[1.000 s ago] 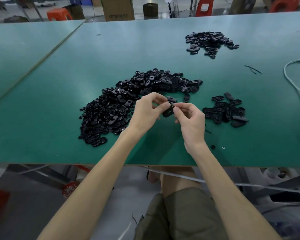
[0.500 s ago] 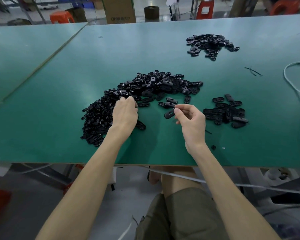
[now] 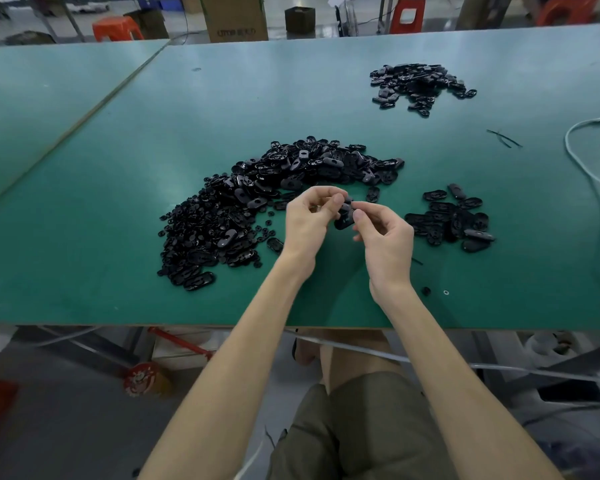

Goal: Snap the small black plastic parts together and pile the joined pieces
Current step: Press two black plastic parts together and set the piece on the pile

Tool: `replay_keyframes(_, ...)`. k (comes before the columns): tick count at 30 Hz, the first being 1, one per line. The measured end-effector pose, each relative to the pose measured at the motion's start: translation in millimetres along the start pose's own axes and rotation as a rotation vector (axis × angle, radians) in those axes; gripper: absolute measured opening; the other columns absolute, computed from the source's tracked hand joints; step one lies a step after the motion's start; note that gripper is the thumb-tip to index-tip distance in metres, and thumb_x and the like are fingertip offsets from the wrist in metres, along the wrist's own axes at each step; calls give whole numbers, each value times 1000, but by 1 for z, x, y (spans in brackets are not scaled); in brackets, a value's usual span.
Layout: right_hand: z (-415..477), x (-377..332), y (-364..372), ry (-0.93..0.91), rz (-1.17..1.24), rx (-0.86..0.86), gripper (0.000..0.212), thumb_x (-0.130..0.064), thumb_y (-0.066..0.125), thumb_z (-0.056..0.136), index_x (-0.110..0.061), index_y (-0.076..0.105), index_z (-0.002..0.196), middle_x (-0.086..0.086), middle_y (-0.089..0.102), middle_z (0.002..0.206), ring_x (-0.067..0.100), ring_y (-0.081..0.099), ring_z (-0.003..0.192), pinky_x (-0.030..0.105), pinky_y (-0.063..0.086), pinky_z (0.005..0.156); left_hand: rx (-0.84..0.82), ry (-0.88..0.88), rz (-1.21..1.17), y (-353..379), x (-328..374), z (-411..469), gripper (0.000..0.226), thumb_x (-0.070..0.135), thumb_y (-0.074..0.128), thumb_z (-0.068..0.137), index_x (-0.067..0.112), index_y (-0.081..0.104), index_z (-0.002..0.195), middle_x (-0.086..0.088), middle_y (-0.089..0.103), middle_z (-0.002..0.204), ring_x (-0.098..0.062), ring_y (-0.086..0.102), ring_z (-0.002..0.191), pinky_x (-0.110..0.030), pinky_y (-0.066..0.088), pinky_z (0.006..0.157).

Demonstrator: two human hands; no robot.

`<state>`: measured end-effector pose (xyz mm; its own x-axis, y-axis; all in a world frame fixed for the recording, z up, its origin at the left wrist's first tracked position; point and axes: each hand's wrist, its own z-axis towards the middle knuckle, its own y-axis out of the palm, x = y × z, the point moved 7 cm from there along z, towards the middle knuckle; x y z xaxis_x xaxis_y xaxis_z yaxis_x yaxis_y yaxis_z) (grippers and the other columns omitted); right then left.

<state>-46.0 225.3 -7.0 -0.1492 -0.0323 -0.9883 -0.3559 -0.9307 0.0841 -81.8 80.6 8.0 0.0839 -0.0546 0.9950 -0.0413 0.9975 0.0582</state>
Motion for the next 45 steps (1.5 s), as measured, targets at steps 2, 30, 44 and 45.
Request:
replay_keyframes(2, 0, 0, -1, -1, -1, 13, 19, -9, 68, 99, -25, 78, 98, -10, 76, 83, 3, 67, 76, 19, 53, 65, 27, 2, -53, 3, -5, -1, 6, 7, 69, 97, 8, 74, 99, 4, 74, 84, -1, 58, 66, -13, 45, 63)
replay_keyframes(30, -2, -2, -9, -13, 127, 115, 27, 2, 64, 99, -22, 77, 103, -2, 75, 99, 18, 75, 87, 24, 58, 71, -69, 55, 8, 5, -12, -7, 24, 5, 68, 97, 6, 71, 121, -6, 72, 96, -7, 64, 71, -18, 50, 68)
replay_keyframes(44, -2, 3, 2, 29, 23, 2, 7, -13, 76, 94, -11, 71, 99, -1, 77, 92, 17, 76, 90, 44, 62, 88, -6, 74, -45, 0, -12, -6, 21, 1, 63, 99, 2, 73, 118, -8, 78, 105, -9, 73, 85, -22, 56, 78)
replay_keyframes(45, -2, 3, 3, 28, 8, -6, 7, -13, 76, 93, -12, 70, 98, -1, 76, 91, 17, 76, 89, 46, 62, 88, -5, 71, -50, 0, -12, -6, 22, 1, 64, 99, 4, 73, 119, -6, 77, 104, -7, 72, 86, -20, 55, 78)
